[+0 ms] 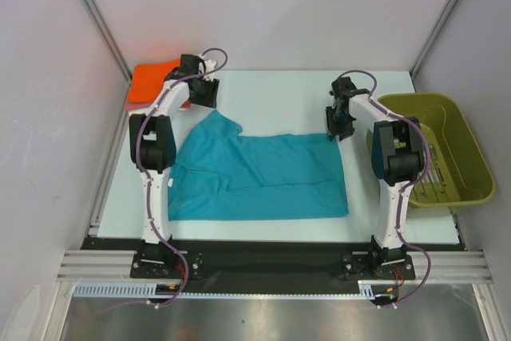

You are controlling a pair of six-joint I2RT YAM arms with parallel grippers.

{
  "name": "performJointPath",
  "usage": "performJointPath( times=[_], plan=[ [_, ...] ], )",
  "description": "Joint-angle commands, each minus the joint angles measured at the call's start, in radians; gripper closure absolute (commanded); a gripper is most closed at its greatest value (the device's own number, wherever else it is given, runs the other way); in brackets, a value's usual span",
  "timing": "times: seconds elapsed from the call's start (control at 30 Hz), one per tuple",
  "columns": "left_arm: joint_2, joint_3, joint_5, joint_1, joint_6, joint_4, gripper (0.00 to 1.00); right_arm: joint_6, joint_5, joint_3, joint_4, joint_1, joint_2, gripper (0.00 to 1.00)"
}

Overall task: Fold and stack the t-shirts
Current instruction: Fold the tshirt

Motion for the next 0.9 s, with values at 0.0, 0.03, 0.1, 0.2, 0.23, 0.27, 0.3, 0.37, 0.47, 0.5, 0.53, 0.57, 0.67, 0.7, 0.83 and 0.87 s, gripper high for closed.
performJointPath(
  times=[0.0, 0.03, 0.1, 0.2, 0.23, 0.27, 0.3, 0.37, 0.47, 0.5, 0.53, 0.57, 0.67, 0.7, 0.83, 0.87],
  plan=[
    [0.041, 0.046, 0.026, -0.008, -0.033, -0.028, 0.45, -0.005, -0.018, 0.019, -0.017, -0.009, 0.016, 0.57],
    [0.054, 0.046, 0.034, -0.012, -0.036, -0.035, 0.45, -0.002, -0.016, 0.017, -0.014, -0.009, 0.019, 0.57],
    [0.064, 0.043, 0.056, -0.018, -0.036, -0.058, 0.46, 0.001, -0.018, 0.011, -0.008, -0.009, 0.019, 0.57],
    [0.081, 0.037, 0.054, -0.032, -0.025, -0.067, 0.47, -0.001, -0.024, 0.000, 0.007, -0.012, 0.029, 0.58],
    [0.089, 0.036, 0.051, -0.035, -0.024, -0.065, 0.47, 0.001, -0.025, 0.002, 0.009, -0.012, 0.033, 0.60],
    [0.091, 0.034, 0.050, -0.035, -0.027, -0.067, 0.48, 0.003, -0.025, 0.002, 0.006, -0.015, 0.039, 0.60],
    [0.092, 0.036, 0.050, -0.035, -0.027, -0.064, 0.50, 0.003, -0.025, -0.001, 0.009, -0.016, 0.039, 0.60],
    [0.091, 0.034, 0.054, -0.035, -0.022, -0.050, 0.63, 0.001, -0.027, -0.006, 0.024, -0.021, 0.039, 0.59],
    [0.071, 0.030, 0.094, -0.035, -0.007, -0.029, 0.84, -0.022, -0.063, 0.002, 0.053, -0.023, 0.030, 0.57],
    [0.062, 0.025, 0.105, -0.035, -0.001, -0.022, 0.91, -0.028, -0.077, 0.003, 0.062, -0.023, 0.024, 0.56],
    [0.036, 0.011, 0.112, -0.035, 0.002, -0.013, 0.97, -0.037, -0.091, 0.007, 0.079, -0.021, 0.021, 0.55],
    [0.019, -0.003, 0.115, -0.035, 0.008, 0.010, 1.00, -0.043, -0.105, 0.011, 0.090, -0.023, 0.020, 0.56],
    [-0.073, -0.079, 0.128, -0.035, 0.040, 0.080, 1.00, -0.065, -0.172, 0.011, 0.124, -0.026, 0.019, 0.59],
    [-0.096, -0.096, 0.128, -0.035, 0.047, 0.094, 1.00, -0.057, -0.176, 0.014, 0.130, -0.024, 0.026, 0.63],
    [-0.170, -0.118, 0.132, -0.035, 0.088, 0.087, 1.00, -0.039, -0.173, 0.017, 0.124, -0.029, 0.055, 0.90],
    [-0.178, -0.118, 0.131, -0.035, 0.094, 0.079, 1.00, -0.037, -0.169, 0.016, 0.121, -0.029, 0.050, 0.97]
  ],
)
